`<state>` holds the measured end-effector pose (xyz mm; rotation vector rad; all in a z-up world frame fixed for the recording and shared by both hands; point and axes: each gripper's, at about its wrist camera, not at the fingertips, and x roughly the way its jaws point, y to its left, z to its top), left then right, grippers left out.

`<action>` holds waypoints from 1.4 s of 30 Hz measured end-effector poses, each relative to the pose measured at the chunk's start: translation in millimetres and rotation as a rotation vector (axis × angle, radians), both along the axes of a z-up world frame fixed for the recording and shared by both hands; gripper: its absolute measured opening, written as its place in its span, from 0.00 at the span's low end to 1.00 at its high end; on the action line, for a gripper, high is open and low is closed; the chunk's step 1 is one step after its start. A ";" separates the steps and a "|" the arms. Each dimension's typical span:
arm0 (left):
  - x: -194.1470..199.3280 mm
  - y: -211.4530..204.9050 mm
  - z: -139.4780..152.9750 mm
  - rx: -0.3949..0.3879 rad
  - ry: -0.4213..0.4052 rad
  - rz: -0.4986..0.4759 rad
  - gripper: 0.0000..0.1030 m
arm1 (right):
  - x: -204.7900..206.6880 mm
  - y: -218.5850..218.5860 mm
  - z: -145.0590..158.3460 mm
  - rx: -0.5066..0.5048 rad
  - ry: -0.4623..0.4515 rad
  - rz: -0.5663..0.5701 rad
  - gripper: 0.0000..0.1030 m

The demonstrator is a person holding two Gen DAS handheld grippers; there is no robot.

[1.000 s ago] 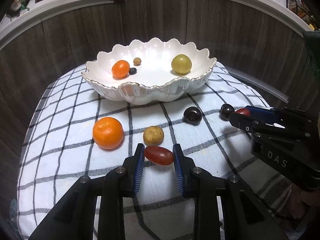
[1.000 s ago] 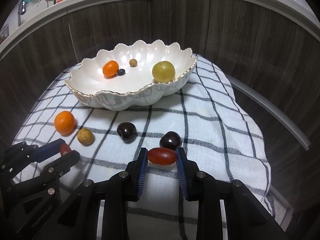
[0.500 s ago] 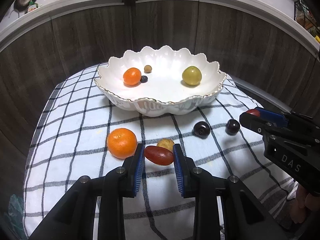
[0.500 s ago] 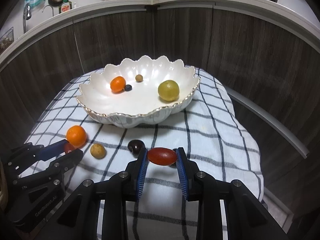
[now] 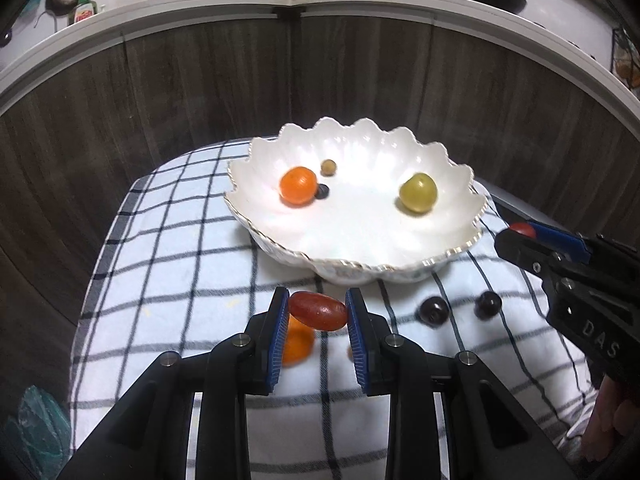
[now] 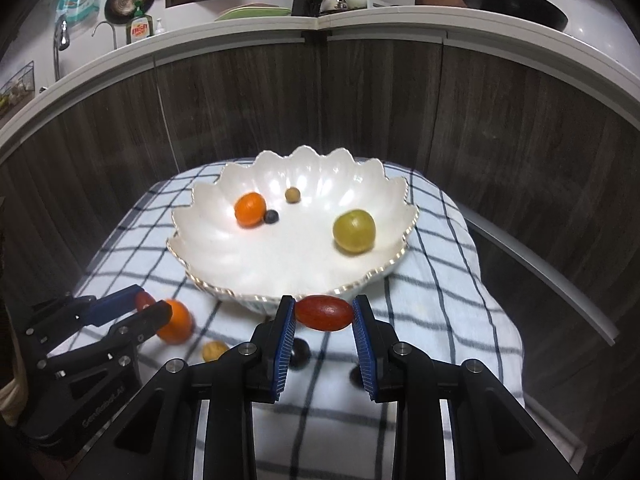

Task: Organize fruits
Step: 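Carry both red grape tomatoes over the white bowl with both tools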

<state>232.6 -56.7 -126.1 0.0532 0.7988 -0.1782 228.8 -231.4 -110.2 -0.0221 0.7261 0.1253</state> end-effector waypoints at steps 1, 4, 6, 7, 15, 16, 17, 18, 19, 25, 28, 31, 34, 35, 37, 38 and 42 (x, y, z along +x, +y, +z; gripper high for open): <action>2.6 1.3 2.7 -0.001 -0.002 0.002 0.28 | 1.3 0.8 1.6 0.003 0.001 0.002 0.29; 11.5 1.7 10.4 0.014 -0.009 -0.001 0.28 | 6.8 4.0 6.6 0.006 -0.001 0.007 0.30; 19.6 2.4 15.0 0.010 -0.004 0.000 0.28 | 12.0 4.9 8.4 0.020 0.006 0.007 0.30; 22.0 2.4 15.9 0.010 -0.004 0.002 0.28 | 15.4 5.2 9.2 0.029 0.012 0.007 0.30; 50.4 0.7 20.2 0.011 0.012 0.012 0.28 | 38.7 4.4 14.0 0.042 0.030 0.013 0.30; 53.9 0.2 20.0 0.014 0.014 0.012 0.28 | 42.4 3.8 14.0 0.042 0.033 0.012 0.30; 56.0 -0.6 19.6 0.015 0.015 0.013 0.28 | 46.8 2.8 13.9 0.042 0.037 0.012 0.30; 60.3 -1.1 19.7 0.014 0.017 0.013 0.28 | 49.3 2.7 13.8 0.041 0.039 0.010 0.30; 62.1 -1.7 20.1 0.013 0.017 0.012 0.28 | 52.2 2.1 13.3 0.040 0.044 0.009 0.30; 77.4 -4.0 19.7 0.018 0.022 0.004 0.28 | 66.5 2.7 12.4 0.030 0.056 0.013 0.30; 83.6 -5.0 16.9 0.021 0.026 0.000 0.28 | 71.3 2.9 9.6 0.029 0.068 0.011 0.30; 89.6 -6.8 13.8 0.020 0.032 -0.004 0.28 | 75.8 3.7 5.9 0.023 0.079 0.016 0.30; 93.8 -8.7 10.9 0.031 0.035 -0.008 0.28 | 81.2 3.6 3.1 0.022 0.085 0.019 0.30; 94.7 -9.3 10.4 0.032 0.036 -0.009 0.28 | 82.5 3.4 2.2 0.021 0.087 0.019 0.30; 97.5 -9.8 8.7 0.029 0.040 -0.011 0.28 | 85.7 3.1 -0.4 0.021 0.096 0.022 0.30; 98.7 -9.6 7.7 0.027 0.044 -0.011 0.28 | 86.7 3.5 -1.6 0.021 0.101 0.023 0.30; 102.8 -9.2 3.5 0.013 0.064 -0.012 0.29 | 90.1 5.1 -6.9 0.016 0.122 0.028 0.30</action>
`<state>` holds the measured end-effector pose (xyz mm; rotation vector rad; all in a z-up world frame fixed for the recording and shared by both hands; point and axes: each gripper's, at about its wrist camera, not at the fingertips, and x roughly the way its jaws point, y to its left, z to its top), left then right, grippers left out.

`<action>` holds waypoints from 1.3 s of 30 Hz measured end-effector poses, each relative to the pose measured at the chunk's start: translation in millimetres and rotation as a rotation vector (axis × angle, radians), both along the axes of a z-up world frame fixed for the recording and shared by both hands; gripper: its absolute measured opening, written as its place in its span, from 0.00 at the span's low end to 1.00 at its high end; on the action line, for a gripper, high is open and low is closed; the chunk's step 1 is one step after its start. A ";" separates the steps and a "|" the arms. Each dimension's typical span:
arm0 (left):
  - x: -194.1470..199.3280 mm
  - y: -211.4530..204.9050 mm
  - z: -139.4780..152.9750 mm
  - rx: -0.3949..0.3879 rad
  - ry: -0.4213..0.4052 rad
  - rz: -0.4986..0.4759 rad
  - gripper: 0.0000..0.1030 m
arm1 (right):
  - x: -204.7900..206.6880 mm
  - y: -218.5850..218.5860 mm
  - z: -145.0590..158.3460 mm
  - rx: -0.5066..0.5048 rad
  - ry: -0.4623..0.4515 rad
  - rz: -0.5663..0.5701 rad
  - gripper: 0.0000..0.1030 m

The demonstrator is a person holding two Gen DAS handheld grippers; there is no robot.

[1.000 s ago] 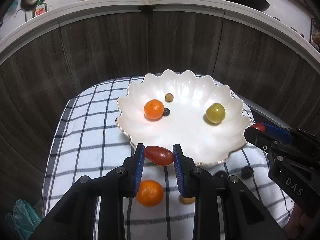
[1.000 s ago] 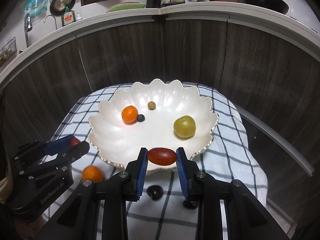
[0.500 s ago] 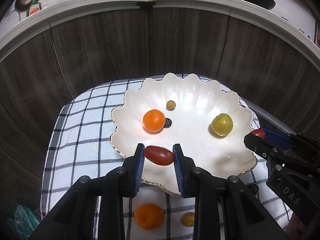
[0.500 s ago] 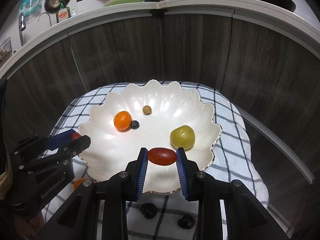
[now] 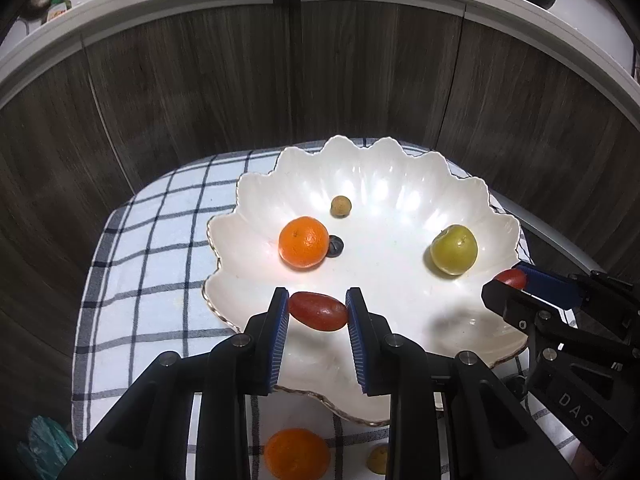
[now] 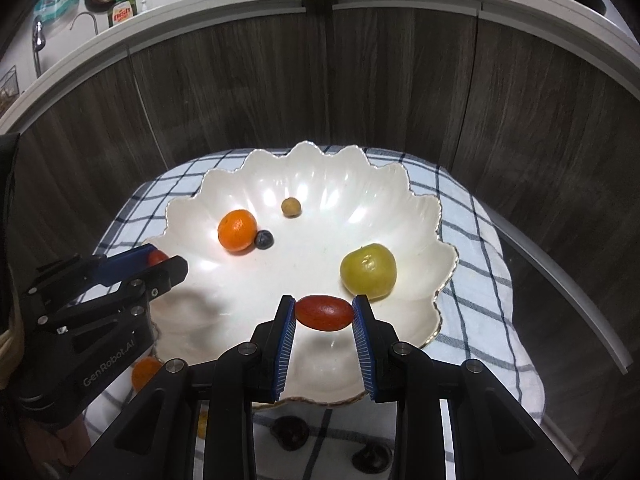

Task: Organize fruits
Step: 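Carry both red grape tomatoes over the white bowl with both tools, then open the left tool over the bowl while the right tool releases its tomato, then withdraw both open tools from the bowl toward the remaining fruits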

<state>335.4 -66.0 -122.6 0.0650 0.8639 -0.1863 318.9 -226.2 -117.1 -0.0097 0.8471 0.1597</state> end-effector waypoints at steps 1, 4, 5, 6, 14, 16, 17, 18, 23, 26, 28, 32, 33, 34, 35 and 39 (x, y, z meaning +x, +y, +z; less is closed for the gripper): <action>0.4 0.4 -0.2 -0.007 0.004 -0.001 0.30 | 0.3 -0.1 -0.7 0.002 0.004 0.000 0.30; -1.7 1.7 0.6 0.000 0.000 0.004 0.47 | -0.2 -0.6 0.8 0.002 0.003 -0.004 0.32; -2.3 2.8 1.0 -0.002 -0.003 0.007 0.50 | -0.2 -0.5 1.5 -0.001 0.000 -0.007 0.39; -3.5 4.5 2.1 -0.007 -0.005 0.011 0.58 | -0.8 -0.4 2.7 -0.006 -0.004 -0.013 0.46; -14.7 18.0 12.3 0.019 -0.043 0.069 0.90 | -8.9 -7.6 10.6 -0.037 -0.038 -0.080 0.69; -17.7 21.7 14.4 0.022 -0.043 0.077 0.90 | -11.1 -9.9 10.7 -0.043 -0.037 -0.095 0.70; -18.9 23.0 14.9 0.024 -0.040 0.079 0.90 | -12.8 -11.0 10.9 -0.045 -0.037 -0.100 0.70; -20.9 24.8 15.5 0.025 -0.040 0.082 0.90 | -13.8 -11.4 10.9 -0.048 -0.038 -0.103 0.70; -30.0 28.0 19.3 0.046 -0.058 0.093 0.90 | -22.2 -16.2 13.5 -0.054 -0.045 -0.128 0.70; -35.2 28.9 20.8 0.049 -0.064 0.099 0.90 | -26.9 -17.2 15.7 -0.056 -0.054 -0.130 0.70; -38.0 29.0 21.3 0.044 -0.062 0.099 0.90 | -30.1 -16.8 16.5 -0.060 -0.060 -0.129 0.70; -42.4 28.9 22.1 0.041 -0.062 0.097 0.90 | -36.2 -18.6 18.3 -0.050 -0.067 -0.131 0.70; -44.5 28.8 22.5 0.039 -0.062 0.095 0.90 | -37.6 -18.6 18.7 -0.050 -0.069 -0.132 0.70; -46.0 28.2 22.7 0.039 -0.063 0.094 0.90 | -38.7 -18.8 18.8 -0.049 -0.069 -0.132 0.70; -48.2 28.0 23.2 0.041 -0.065 0.092 0.90 | -40.5 -19.3 18.9 -0.049 -0.070 -0.133 0.70; -55.3 27.4 24.3 0.043 -0.067 0.089 0.90 | -46.5 -20.5 18.8 -0.043 -0.071 -0.135 0.70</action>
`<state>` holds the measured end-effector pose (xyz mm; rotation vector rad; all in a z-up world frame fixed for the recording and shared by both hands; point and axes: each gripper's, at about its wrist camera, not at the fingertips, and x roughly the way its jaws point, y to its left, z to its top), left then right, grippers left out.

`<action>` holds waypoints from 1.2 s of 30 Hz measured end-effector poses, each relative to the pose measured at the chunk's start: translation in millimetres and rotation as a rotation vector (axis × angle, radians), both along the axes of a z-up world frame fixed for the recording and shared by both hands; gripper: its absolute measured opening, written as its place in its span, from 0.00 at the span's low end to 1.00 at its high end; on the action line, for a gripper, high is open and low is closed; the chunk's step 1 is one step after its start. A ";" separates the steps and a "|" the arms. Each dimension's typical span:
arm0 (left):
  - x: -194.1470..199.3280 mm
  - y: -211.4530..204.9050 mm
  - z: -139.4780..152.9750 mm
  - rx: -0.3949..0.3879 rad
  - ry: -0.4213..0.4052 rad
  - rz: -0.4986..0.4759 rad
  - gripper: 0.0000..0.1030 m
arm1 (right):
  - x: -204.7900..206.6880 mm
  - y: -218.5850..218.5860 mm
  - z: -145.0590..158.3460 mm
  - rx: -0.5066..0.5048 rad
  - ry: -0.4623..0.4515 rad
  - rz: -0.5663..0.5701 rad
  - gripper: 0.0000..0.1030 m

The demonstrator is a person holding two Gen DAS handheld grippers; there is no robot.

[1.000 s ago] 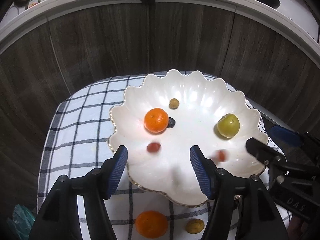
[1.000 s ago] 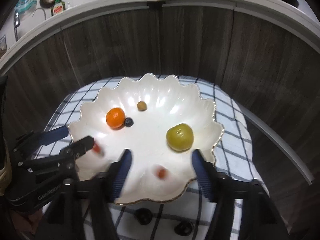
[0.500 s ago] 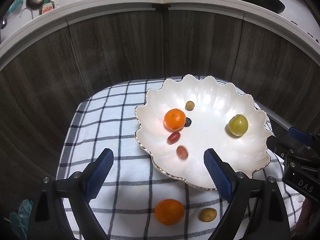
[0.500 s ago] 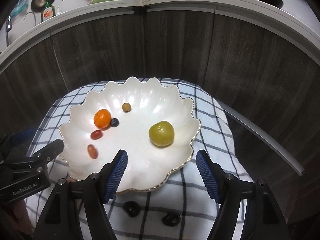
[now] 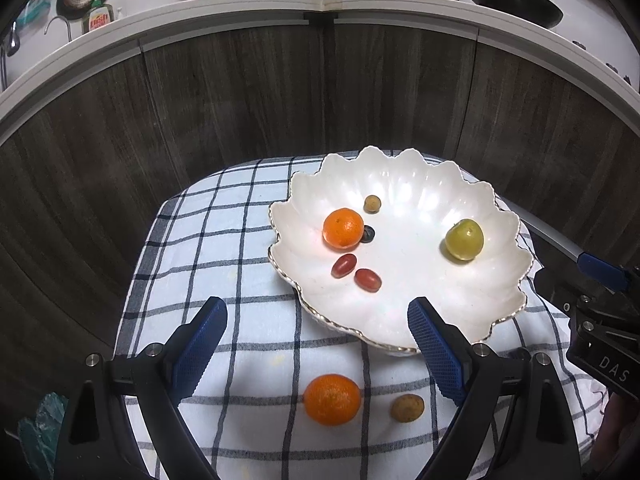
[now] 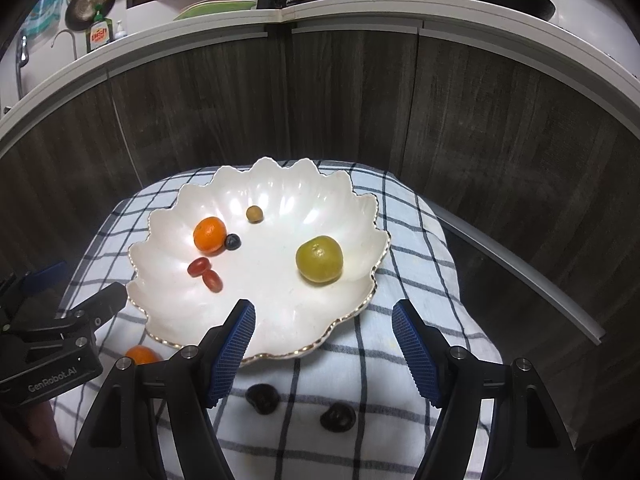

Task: Organize fruits
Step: 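Withdraw both open tools from the bowl toward the remaining fruits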

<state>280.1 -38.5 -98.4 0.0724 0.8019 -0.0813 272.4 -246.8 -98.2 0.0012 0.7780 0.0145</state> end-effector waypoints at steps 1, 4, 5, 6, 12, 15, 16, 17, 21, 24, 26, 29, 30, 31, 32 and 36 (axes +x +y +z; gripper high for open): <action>-1.8 0.0 0.0 0.003 -0.001 0.000 0.90 | -1.9 0.2 0.0 0.002 -0.001 0.001 0.70; -8.7 1.1 0.5 0.004 0.000 -0.003 0.90 | -8.5 1.8 0.0 0.004 -0.001 0.007 0.70; -11.5 1.3 0.3 0.006 0.005 -0.003 0.90 | -10.8 2.1 0.1 0.004 -0.003 0.009 0.70; -13.1 1.8 0.1 0.008 0.009 -0.002 0.90 | -14.3 2.3 0.4 0.004 -0.004 0.012 0.70; -29.4 2.4 -1.0 0.012 0.011 -0.014 0.90 | -33.4 5.0 -1.7 0.015 -0.013 0.033 0.70; -34.0 3.1 -4.2 0.012 0.015 -0.015 0.90 | -39.2 5.4 -5.3 0.024 -0.003 0.036 0.70; -35.0 3.6 -5.5 0.011 0.016 -0.016 0.90 | -40.2 5.5 -6.1 0.023 -0.001 0.037 0.70; -36.2 4.2 -6.6 0.010 0.016 -0.017 0.90 | -41.7 5.8 -7.4 0.024 0.002 0.038 0.70; -42.4 5.7 -11.7 0.014 0.001 -0.024 0.90 | -45.4 8.5 -11.1 0.024 0.002 0.051 0.70; -46.0 7.9 -16.7 0.013 0.005 -0.021 0.90 | -47.6 11.8 -13.7 0.012 -0.001 0.058 0.70; -48.2 9.0 -19.7 0.017 0.007 -0.021 0.90 | -48.8 14.0 -16.3 0.006 0.001 0.064 0.70; -50.3 10.5 -23.9 0.022 0.008 -0.020 0.89 | -49.9 18.4 -20.5 -0.001 0.002 0.079 0.70; -50.5 11.0 -24.9 0.023 0.007 -0.021 0.89 | -50.5 19.6 -21.6 -0.003 0.002 0.084 0.70; -50.5 11.5 -26.0 0.026 0.007 -0.021 0.89 | -50.6 20.9 -23.1 -0.005 0.003 0.088 0.70; -50.4 12.0 -27.0 0.028 0.006 -0.022 0.89 | -50.5 22.2 -24.8 -0.005 0.004 0.093 0.70; -48.1 13.7 -32.8 0.027 0.009 -0.025 0.89 | -49.4 26.2 -29.9 -0.007 0.010 0.107 0.70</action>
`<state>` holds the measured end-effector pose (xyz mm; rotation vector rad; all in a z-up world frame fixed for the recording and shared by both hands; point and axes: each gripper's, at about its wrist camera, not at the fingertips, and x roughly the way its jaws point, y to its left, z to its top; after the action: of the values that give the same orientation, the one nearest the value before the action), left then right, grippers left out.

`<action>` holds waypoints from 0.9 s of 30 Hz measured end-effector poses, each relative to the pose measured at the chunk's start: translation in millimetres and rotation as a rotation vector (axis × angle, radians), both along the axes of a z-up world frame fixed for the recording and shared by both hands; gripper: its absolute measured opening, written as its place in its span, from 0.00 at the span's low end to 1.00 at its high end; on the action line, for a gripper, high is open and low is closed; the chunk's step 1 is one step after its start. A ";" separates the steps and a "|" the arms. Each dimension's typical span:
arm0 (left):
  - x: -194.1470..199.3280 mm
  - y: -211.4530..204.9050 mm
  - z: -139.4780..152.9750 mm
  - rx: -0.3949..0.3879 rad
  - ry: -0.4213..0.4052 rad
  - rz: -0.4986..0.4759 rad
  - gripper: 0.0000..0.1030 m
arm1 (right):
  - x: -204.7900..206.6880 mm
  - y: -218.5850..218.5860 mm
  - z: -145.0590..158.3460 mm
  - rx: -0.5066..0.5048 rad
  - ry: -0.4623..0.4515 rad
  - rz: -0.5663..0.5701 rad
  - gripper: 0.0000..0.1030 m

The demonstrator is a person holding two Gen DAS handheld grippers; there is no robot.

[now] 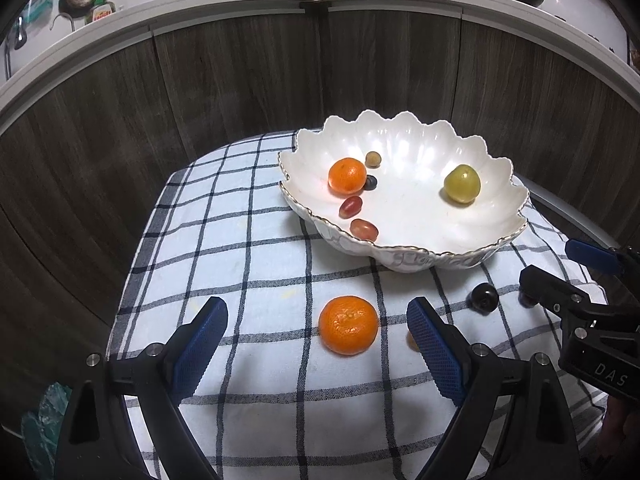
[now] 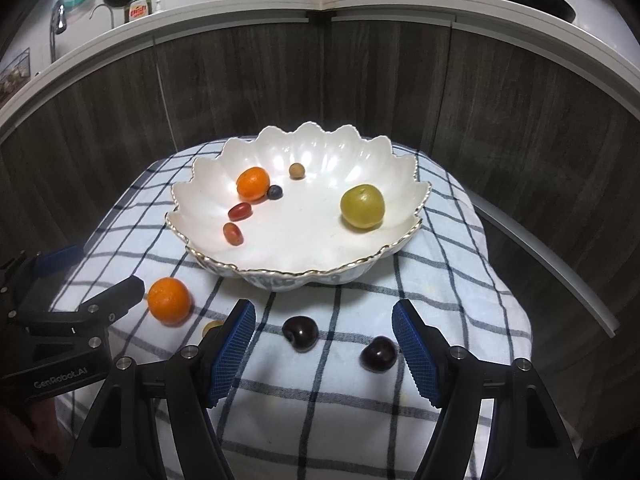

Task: Organize fruits
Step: 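Withdraw both open tools from the bowl toward the remaining fruits, then close the left tool on the tangerine while the right tool grasps a dark cherry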

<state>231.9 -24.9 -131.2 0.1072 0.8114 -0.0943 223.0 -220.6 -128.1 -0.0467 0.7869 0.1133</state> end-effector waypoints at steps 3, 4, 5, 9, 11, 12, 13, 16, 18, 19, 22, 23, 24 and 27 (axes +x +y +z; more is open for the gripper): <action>2.1 0.0 -5.7 -0.005 -0.001 -0.010 0.89 | 1.4 2.9 -4.4 -0.001 0.004 0.011 0.70; 2.6 -0.6 -7.5 -0.002 0.000 -0.012 0.88 | 1.7 3.6 -5.8 -0.001 0.005 0.015 0.70; 3.8 -1.4 -10.8 0.005 0.005 -0.015 0.87 | 2.5 4.8 -8.3 -0.003 0.008 0.020 0.70; 8.2 -1.7 -22.6 0.005 0.039 -0.022 0.81 | 7.3 6.7 -17.6 -0.011 0.025 0.026 0.70; 8.4 -1.8 -26.4 0.005 0.045 -0.027 0.81 | 9.9 6.5 -22.0 -0.008 0.034 0.027 0.70; 8.8 -2.0 -28.5 0.007 0.047 -0.029 0.81 | 10.6 6.0 -23.2 -0.006 0.036 0.028 0.70; 9.4 -2.3 -30.5 0.009 0.050 -0.031 0.81 | 11.8 6.3 -24.7 -0.005 0.038 0.030 0.70; 12.0 -3.5 -36.0 0.009 0.064 -0.034 0.80 | 15.2 7.9 -30.2 -0.004 0.049 0.038 0.70; 13.3 -4.1 -38.7 0.006 0.070 -0.039 0.78 | 17.0 8.7 -33.4 -0.002 0.055 0.040 0.70; 14.2 -4.9 -40.2 0.006 0.072 -0.042 0.77 | 17.9 8.8 -34.8 0.000 0.058 0.041 0.70; 16.5 -6.3 -42.4 -0.005 0.076 -0.053 0.72 | 21.5 9.1 -39.1 0.002 0.067 0.043 0.69; 17.2 -6.8 -42.9 -0.008 0.075 -0.058 0.72 | 22.8 9.2 -40.9 0.003 0.071 0.043 0.69; 18.1 -7.2 -43.6 -0.006 0.076 -0.060 0.71 | 23.7 9.0 -42.0 0.004 0.074 0.044 0.69; 20.6 -6.4 -46.6 -0.014 0.088 -0.057 0.70 | 27.0 9.2 -46.0 0.004 0.082 0.046 0.69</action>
<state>252.6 -31.3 -177.8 0.1135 0.8951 -0.1592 250.0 -211.3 -174.1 -0.0568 0.8678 0.1607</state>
